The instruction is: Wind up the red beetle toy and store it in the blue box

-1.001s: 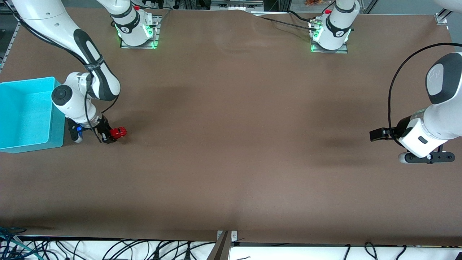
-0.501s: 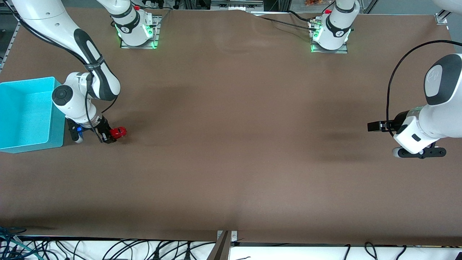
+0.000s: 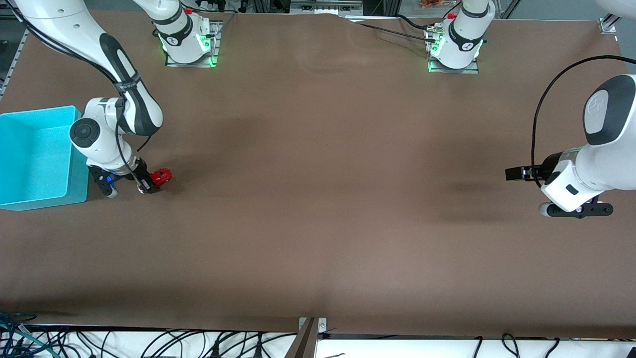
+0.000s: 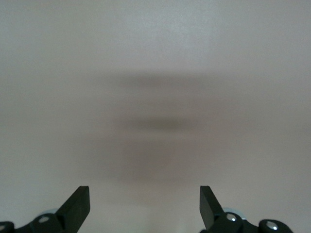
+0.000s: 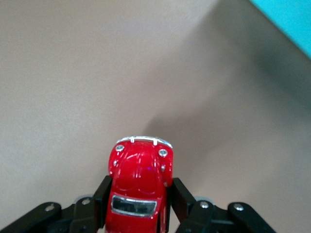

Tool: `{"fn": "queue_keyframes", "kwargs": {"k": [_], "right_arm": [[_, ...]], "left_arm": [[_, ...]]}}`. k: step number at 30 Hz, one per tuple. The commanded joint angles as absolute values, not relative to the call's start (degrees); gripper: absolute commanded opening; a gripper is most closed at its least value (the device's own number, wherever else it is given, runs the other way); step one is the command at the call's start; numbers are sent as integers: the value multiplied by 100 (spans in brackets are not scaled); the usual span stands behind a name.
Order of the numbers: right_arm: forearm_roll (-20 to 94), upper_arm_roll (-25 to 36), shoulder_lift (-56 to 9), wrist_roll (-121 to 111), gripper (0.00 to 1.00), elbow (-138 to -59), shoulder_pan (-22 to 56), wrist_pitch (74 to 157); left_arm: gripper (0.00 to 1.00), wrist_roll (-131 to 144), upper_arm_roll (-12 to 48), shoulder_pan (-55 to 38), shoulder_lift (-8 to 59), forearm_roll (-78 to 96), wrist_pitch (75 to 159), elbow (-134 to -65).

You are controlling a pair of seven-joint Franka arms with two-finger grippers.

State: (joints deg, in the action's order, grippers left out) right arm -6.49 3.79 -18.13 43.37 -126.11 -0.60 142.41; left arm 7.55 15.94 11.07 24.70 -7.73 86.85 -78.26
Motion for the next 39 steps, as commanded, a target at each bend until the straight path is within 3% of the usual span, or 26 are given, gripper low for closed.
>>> {"fn": "queue_keyframes", "kwargs": {"k": [1,21,39], "right_arm": [[-756,501,-1442,3614,0,-12656,-97,13712],[-730,1511,-695,828,0,-12656,-105,12630],[-659,2496,-694,-1537,0,-12393,-149,12384]], "left_arm": [[100,659,1573,1064,2654,-861,8666,-7515],[100,659,1565,1063,2830,-861,8657,-7260],[100,659,1573,1055,2830,-861,8657,-7268]]}}
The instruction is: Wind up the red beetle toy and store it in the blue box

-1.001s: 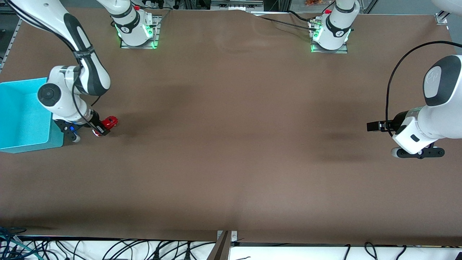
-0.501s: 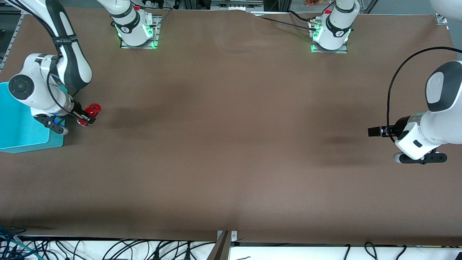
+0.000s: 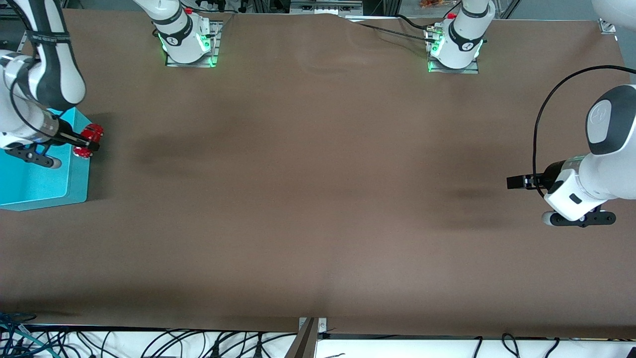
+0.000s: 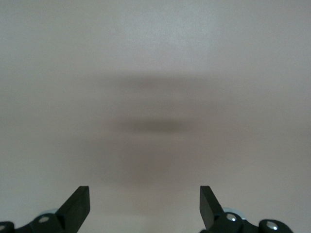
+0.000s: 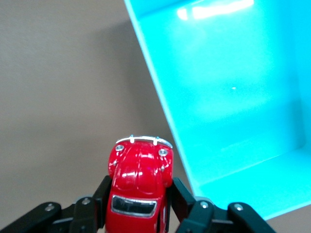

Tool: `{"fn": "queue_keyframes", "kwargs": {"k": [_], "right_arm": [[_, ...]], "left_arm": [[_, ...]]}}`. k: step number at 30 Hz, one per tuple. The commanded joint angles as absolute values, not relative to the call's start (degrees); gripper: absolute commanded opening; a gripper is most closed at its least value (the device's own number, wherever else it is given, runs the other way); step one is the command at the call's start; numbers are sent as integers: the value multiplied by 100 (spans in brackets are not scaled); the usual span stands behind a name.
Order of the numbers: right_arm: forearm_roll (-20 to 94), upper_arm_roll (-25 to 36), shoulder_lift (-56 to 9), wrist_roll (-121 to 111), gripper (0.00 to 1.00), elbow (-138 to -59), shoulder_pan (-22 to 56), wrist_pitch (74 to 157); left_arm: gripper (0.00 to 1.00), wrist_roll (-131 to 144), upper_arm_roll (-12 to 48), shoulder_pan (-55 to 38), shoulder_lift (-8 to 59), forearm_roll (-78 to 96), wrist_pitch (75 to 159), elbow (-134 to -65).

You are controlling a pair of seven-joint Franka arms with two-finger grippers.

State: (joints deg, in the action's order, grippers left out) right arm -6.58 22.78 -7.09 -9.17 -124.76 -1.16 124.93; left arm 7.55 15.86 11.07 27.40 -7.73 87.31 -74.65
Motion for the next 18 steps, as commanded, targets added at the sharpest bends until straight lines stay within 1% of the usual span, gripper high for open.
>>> {"fn": "queue_keyframes", "kwargs": {"k": [1,7,18], "right_arm": [[-659,2540,-720,-1660,0,-12358,-184,12384],[-545,2733,-914,-2301,0,-12191,-351,12445],[-299,2742,-1379,-3506,0,-11760,-940,12454]], "left_arm": [[100,659,1573,1055,2830,-861,8657,-7260],[100,659,1573,1063,2830,-870,8657,-7268],[100,659,1573,1055,2830,-861,8657,-7260]]}}
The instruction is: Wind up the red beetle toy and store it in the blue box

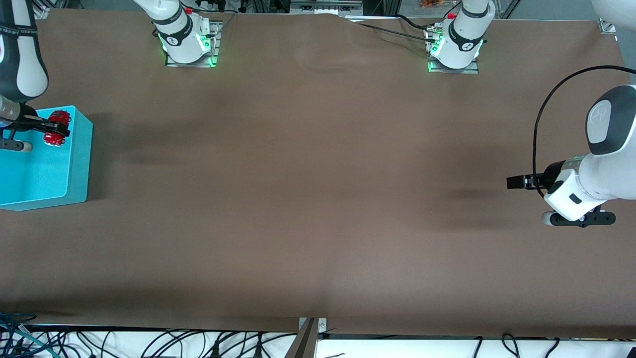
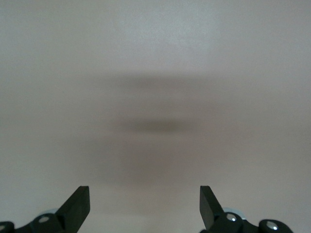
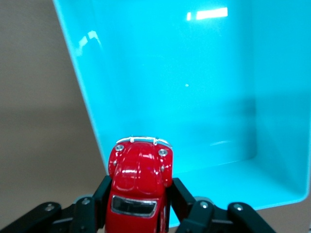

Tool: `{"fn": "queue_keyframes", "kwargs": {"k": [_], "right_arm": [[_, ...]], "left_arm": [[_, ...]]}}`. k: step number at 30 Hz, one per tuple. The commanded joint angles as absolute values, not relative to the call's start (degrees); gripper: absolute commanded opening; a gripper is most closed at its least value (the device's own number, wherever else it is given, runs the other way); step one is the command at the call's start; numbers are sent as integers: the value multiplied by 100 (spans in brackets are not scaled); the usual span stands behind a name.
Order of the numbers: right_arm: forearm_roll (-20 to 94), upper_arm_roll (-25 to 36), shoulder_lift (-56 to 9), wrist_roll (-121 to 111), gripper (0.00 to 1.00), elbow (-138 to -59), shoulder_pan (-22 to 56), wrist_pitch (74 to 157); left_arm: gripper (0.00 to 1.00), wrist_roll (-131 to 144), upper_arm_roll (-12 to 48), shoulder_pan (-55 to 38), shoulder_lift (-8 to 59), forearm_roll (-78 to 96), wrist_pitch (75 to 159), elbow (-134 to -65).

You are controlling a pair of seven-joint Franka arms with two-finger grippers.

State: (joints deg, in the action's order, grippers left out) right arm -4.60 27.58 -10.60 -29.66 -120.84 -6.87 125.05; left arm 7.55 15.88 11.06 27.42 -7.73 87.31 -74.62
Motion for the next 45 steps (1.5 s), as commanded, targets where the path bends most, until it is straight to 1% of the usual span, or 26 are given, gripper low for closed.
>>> {"fn": "queue_keyframes", "kwargs": {"k": [1,11,16,20,29,32,38,45], "right_arm": [[-273,2742,-1432,-3585,0,-11725,-984,12463],[289,2698,-2003,-4473,0,-11532,-1494,12849],[509,2689,-2311,-4851,0,-11417,-1555,12937],[703,2672,-2399,-4992,0,-11391,-1635,12937],[703,2593,-2750,-5185,0,-11145,-1696,12946],[721,2514,-2909,-5221,0,-10978,-1705,12946],[861,2215,-3190,-5229,0,-10662,-1986,12964],[905,2004,-3436,-5256,0,-10556,-2162,13183]], "left_arm": [[100,659,1573,1055,2830,-861,8657,-7260],[100,659,1573,1055,2830,-861,8657,-7269],[100,659,1573,1055,2830,-861,8657,-7260],[100,659,1573,1055,2830,-861,8657,-7260],[100,659,1573,1055,2830,-861,8657,-7260],[100,659,1573,1055,2830,-861,8657,-7260],[100,659,1582,1055,2830,-861,8657,-7269],[100,659,1582,1063,2830,-861,8657,-7260]]}}
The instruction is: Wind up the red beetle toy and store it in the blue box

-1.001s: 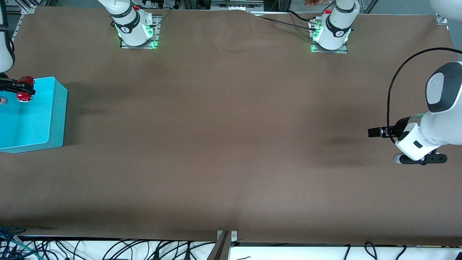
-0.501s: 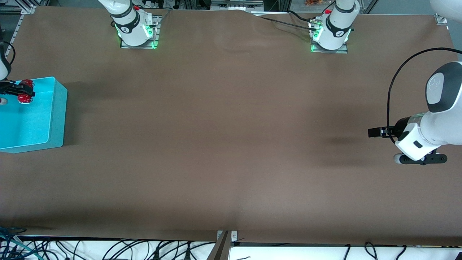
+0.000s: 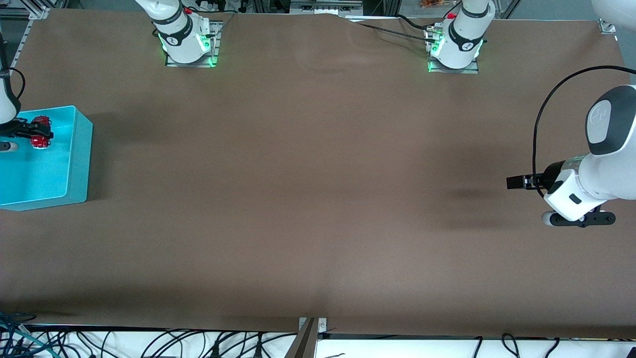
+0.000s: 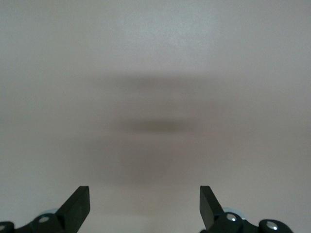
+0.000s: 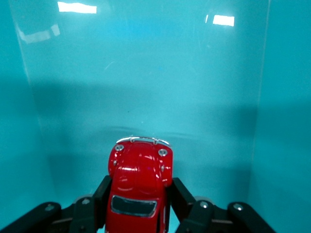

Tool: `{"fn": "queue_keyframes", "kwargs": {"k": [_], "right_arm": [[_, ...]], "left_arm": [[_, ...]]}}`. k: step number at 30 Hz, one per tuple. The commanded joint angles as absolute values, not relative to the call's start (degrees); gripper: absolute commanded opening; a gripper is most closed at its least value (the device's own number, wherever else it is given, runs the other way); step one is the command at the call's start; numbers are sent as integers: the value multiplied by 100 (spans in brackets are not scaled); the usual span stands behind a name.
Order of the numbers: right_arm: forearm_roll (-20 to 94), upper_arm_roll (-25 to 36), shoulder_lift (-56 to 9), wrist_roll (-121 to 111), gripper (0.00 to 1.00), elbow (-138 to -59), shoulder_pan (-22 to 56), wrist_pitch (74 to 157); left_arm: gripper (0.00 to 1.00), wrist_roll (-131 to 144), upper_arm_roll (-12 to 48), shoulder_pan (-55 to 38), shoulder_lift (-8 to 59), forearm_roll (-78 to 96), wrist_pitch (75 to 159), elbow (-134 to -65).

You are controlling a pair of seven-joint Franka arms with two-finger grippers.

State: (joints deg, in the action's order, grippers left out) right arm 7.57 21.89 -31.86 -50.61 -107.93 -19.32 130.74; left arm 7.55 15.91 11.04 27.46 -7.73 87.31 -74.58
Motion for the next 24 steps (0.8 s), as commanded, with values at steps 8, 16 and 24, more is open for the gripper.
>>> {"fn": "queue_keyframes", "kwargs": {"k": [8,16,24], "right_arm": [[940,1934,-3682,-5256,0,-10547,-2223,13447],[940,1775,-3832,-5230,9,-10547,-2268,13711],[958,1767,-3858,-5203,78,-10573,-2268,13772]], "left_arm": [[100,659,1573,1055,2830,-861,8657,-7269],[100,659,1582,1063,2830,-861,8657,-7269],[100,659,1582,1055,2830,-861,8657,-7260]]}}
